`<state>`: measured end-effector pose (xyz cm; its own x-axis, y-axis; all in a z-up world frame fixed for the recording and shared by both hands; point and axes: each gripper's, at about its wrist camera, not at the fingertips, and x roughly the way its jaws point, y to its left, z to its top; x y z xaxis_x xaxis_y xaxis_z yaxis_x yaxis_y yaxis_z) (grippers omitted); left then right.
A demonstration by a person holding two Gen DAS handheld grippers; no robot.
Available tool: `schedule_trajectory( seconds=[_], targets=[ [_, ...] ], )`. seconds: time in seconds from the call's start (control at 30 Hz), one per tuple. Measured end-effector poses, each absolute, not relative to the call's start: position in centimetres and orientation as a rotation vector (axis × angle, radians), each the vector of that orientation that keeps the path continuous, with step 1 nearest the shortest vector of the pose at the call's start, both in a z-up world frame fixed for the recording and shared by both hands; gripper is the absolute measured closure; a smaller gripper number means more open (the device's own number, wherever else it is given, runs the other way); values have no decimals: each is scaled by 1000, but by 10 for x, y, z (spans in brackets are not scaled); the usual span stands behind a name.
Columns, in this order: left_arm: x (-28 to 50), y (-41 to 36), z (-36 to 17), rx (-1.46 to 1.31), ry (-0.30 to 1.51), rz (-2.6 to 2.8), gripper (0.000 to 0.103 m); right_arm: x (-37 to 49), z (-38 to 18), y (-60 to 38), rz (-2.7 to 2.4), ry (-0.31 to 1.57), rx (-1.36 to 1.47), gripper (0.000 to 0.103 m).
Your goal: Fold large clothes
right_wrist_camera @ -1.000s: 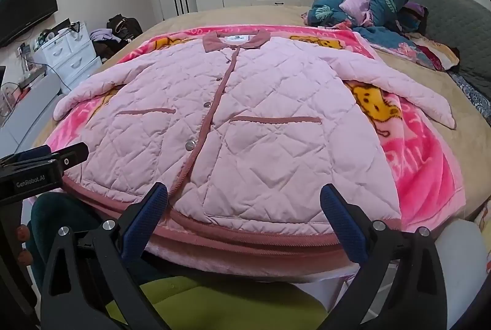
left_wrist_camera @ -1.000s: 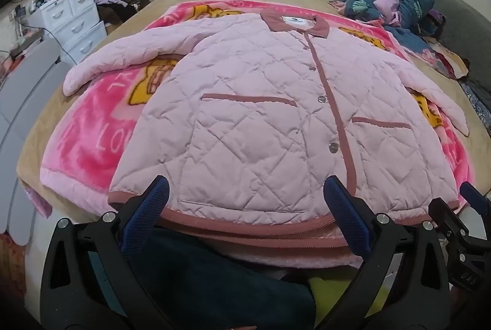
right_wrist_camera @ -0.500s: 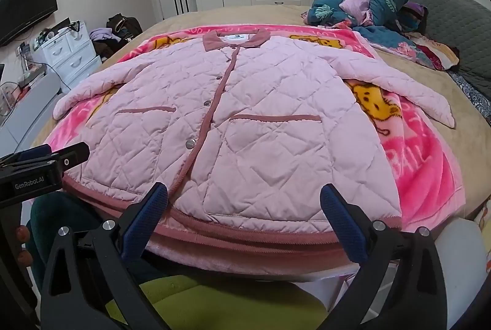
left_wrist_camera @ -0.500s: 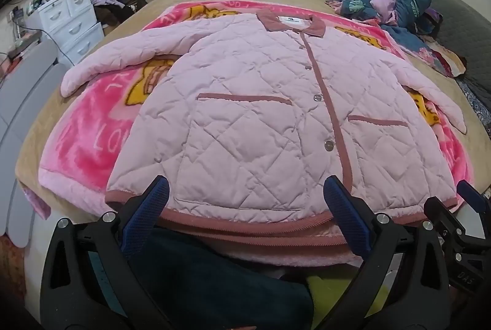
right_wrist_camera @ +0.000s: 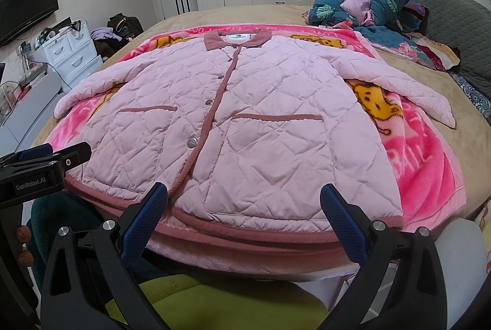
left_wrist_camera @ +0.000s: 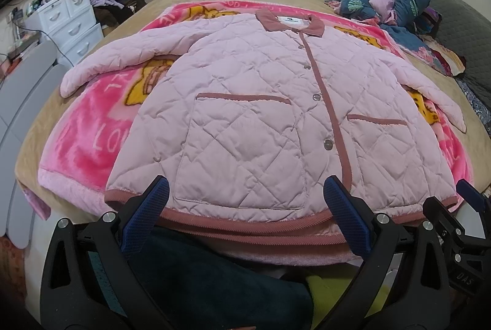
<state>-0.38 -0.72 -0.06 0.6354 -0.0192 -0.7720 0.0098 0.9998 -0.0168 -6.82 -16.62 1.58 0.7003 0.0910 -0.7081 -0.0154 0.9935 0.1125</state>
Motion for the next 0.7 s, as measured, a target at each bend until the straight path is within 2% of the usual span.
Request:
schedule_trajectory(
  seconds=[0.7],
  targets=[
    [-6,-8,-1,-9,880,-23,9,-71,15,-163,63,793,98,4]
  ],
)
